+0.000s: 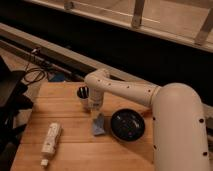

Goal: Wipe the white sponge on the table

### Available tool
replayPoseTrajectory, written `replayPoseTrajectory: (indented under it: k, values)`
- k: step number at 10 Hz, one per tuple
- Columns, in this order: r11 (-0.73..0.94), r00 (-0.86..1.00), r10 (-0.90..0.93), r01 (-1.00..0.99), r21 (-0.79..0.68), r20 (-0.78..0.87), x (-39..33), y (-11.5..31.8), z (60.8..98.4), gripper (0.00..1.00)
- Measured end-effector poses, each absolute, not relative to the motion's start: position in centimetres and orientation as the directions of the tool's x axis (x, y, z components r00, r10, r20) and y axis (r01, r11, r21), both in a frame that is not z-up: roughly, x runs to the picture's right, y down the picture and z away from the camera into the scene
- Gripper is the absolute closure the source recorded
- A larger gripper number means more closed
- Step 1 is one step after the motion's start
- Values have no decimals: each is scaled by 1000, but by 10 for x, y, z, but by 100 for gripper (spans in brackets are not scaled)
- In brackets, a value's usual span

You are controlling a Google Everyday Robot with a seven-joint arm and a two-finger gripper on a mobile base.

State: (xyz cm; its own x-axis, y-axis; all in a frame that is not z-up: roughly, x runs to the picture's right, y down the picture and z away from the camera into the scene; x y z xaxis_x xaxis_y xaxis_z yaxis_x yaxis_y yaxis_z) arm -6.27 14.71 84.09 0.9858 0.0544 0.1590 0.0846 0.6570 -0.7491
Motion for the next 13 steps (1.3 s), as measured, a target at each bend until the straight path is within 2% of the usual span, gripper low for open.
replayPoseTrajectory:
  k: [4,6,7,10,13]
  values:
    - [700,947,58,188,-689,316,-132,128,842,100]
    - [698,914,70,242,-674,400,-160,134,833,100]
    - [684,892,88,270,-678,444,-174,150,820,100]
    - [633,879,155,262,-729,450,-170,190,795,100]
    - [551,922,216,158,-820,323,-129,216,779,100]
